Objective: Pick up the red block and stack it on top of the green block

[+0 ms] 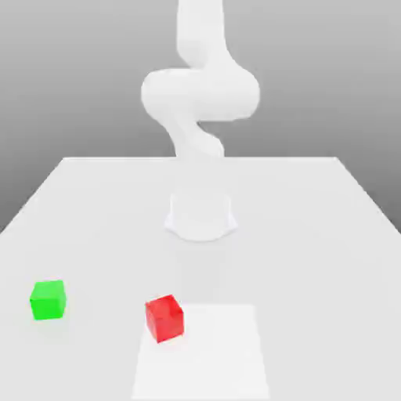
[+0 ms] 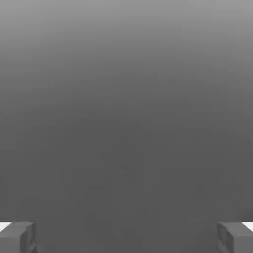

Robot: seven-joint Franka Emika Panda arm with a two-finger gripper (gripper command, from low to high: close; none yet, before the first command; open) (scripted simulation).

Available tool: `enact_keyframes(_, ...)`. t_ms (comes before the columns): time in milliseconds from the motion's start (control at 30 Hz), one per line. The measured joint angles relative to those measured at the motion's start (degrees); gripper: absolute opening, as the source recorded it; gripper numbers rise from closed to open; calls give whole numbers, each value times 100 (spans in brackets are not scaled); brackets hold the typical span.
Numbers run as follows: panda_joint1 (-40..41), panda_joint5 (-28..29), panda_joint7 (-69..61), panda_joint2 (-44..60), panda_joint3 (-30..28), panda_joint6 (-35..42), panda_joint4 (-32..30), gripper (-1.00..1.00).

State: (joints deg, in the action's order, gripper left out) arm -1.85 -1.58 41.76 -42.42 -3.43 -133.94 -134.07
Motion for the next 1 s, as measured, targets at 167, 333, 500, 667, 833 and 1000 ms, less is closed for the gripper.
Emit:
enact_keyframes(167,-355,-314,-829,754,-597,-438,-467,0)
enact_keyframes(333,-664,-577,-1600,1529,-1034,-857,-918,0)
enact_keyframes(500,-899,-770,-2315,2300,-1328,-1282,-1369,0)
enact_keyframes(667,-997,-832,-2934,3022,-1460,-1716,-1824,0)
enact_keyframes(833,-964,-571,-3318,3633,-1520,-2173,-2288,0)
enact_keyframes(1000,-736,166,-3320,4063,-1562,-2600,-2702,0)
